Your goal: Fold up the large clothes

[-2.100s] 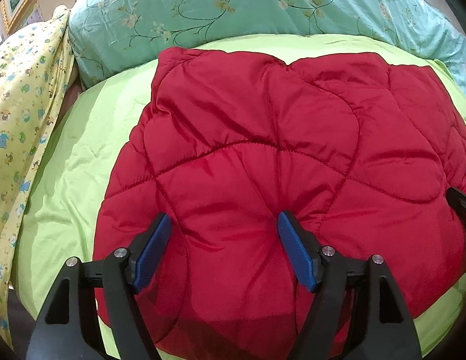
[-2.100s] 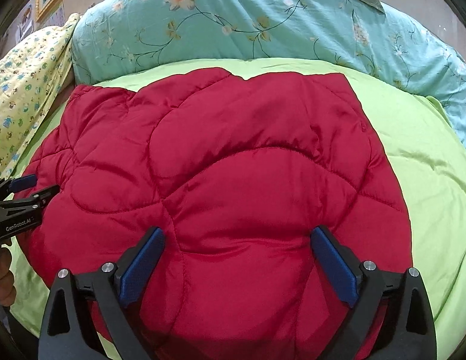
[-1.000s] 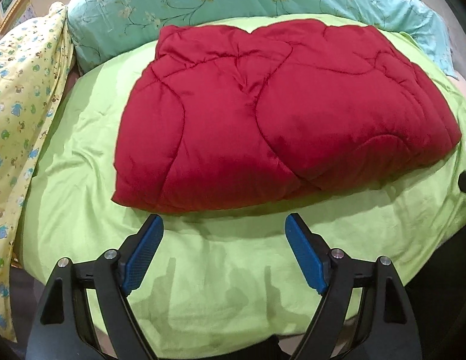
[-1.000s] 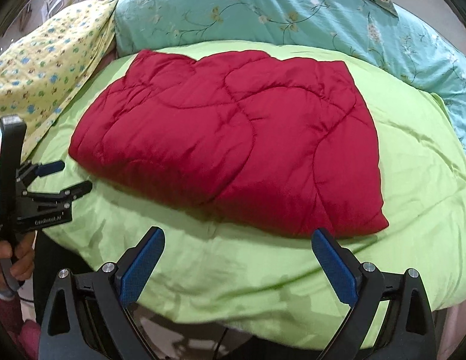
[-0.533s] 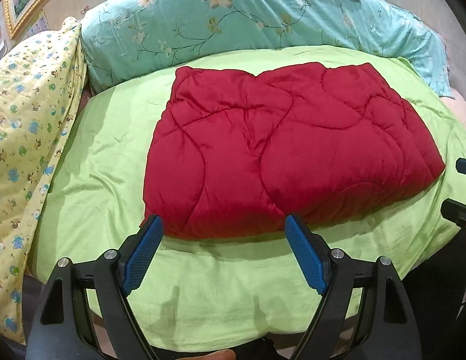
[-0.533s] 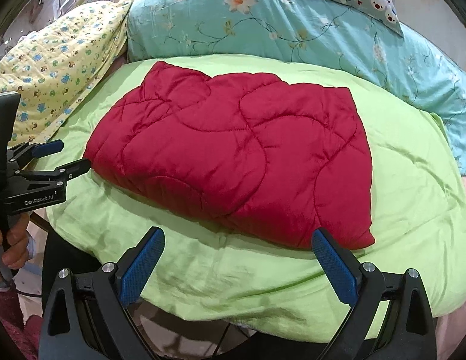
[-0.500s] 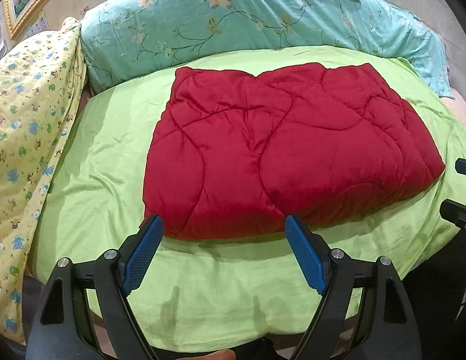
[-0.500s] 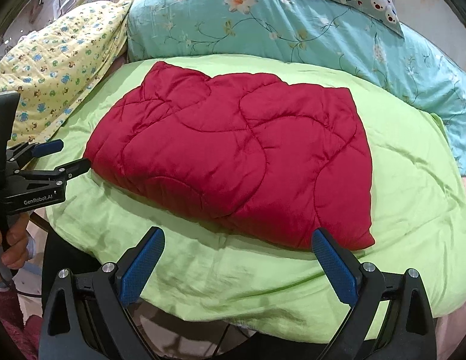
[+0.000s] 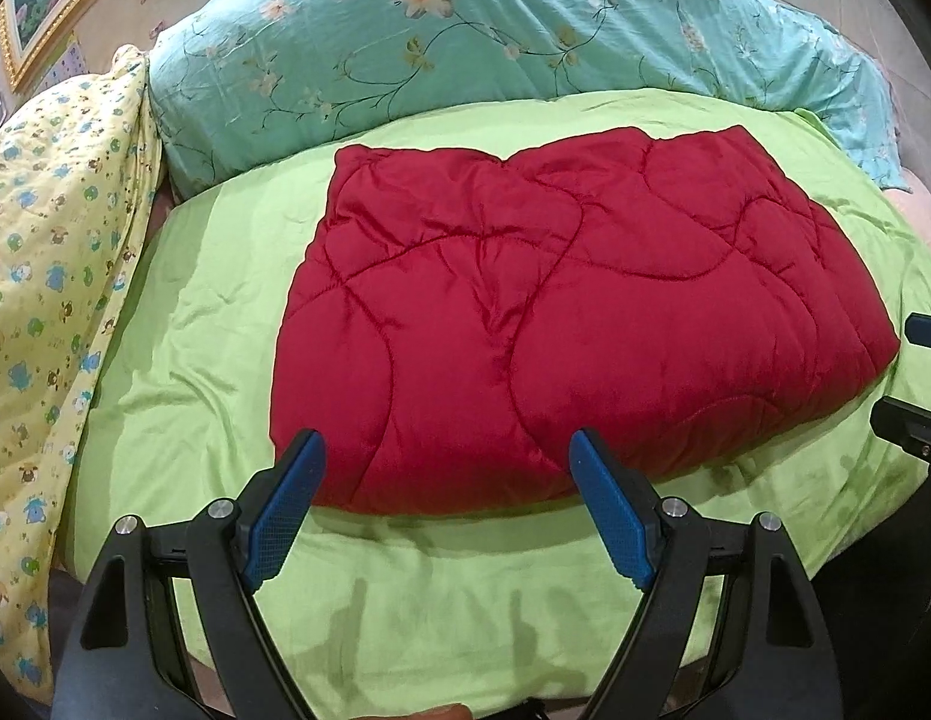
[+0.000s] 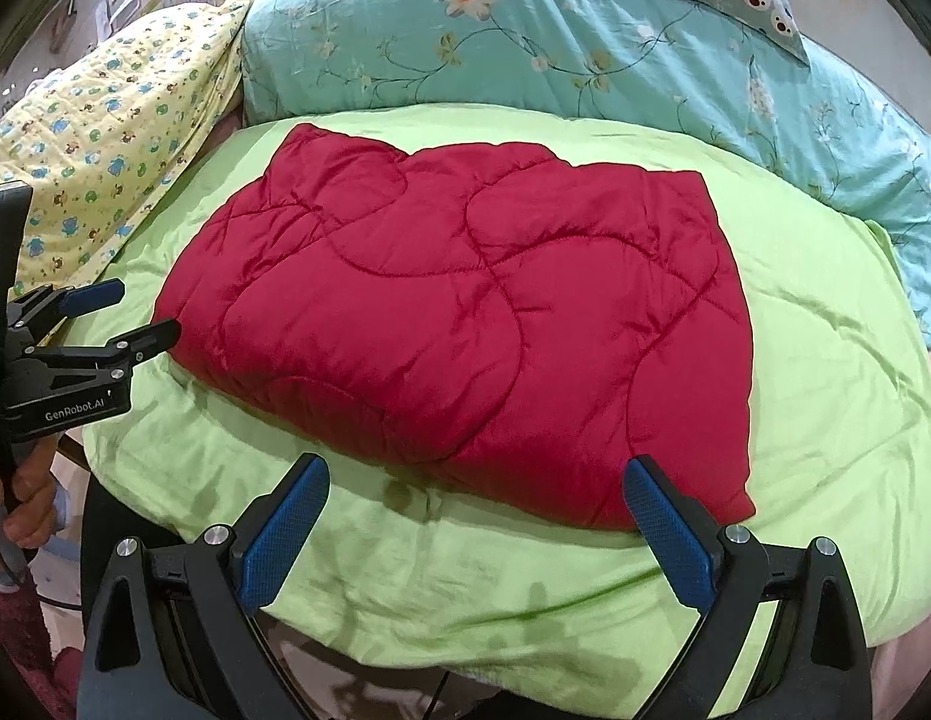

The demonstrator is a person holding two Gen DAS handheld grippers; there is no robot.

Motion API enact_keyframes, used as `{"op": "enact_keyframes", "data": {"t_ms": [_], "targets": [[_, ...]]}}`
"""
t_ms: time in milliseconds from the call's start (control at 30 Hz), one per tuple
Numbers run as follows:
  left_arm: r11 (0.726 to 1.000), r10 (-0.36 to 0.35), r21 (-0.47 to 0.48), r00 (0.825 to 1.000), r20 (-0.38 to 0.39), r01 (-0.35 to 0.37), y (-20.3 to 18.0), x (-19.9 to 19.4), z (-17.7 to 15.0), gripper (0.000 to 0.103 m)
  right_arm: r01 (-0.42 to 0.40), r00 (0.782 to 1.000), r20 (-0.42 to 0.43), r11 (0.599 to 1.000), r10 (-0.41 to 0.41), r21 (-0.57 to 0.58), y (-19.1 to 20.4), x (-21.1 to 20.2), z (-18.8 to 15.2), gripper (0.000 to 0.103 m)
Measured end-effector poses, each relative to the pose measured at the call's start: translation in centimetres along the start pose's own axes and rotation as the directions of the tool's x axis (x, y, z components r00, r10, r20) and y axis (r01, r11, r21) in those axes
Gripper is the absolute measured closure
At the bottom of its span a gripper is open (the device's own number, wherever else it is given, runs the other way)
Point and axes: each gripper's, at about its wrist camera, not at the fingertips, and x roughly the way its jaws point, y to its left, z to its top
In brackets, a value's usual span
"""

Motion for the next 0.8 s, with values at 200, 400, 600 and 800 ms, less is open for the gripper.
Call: {"op": "enact_keyframes", "data": {"t_ms": [200,400,600,800], "targets": [[1.0,-0.002,0.006,1.0,-0.006,0.002,-0.3,0.7,0.4,0.019,-0.004,1.0,-0.006,1.0,0.004,0.003,-0.2,0.6,0.5,0.004],[1.0,-0.009,0.002,1.0,-0.017,0.009,-0.4,1.3,0.6,0.019,-0.011,1.0,-0.011,1.0,0.011,-0.003,-0.3,1.0,0.9,0.004],[1.0,-0.006,0.002,1.0,-0.01,0.006,-0.4,1.3,0.8,0.019,-0.011,1.0,-0.011,1.0,0.011,-0.005,-0.2,1.1,1.0,0.004],[1.0,0.001,0.01,1.0,-0.006,-0.001,-0.5,1.4,1.2,0.019,-0.013,1.0,-0.011,1.0,0.013,-0.006,-0.3,1.2,1.2,0.004]]}}
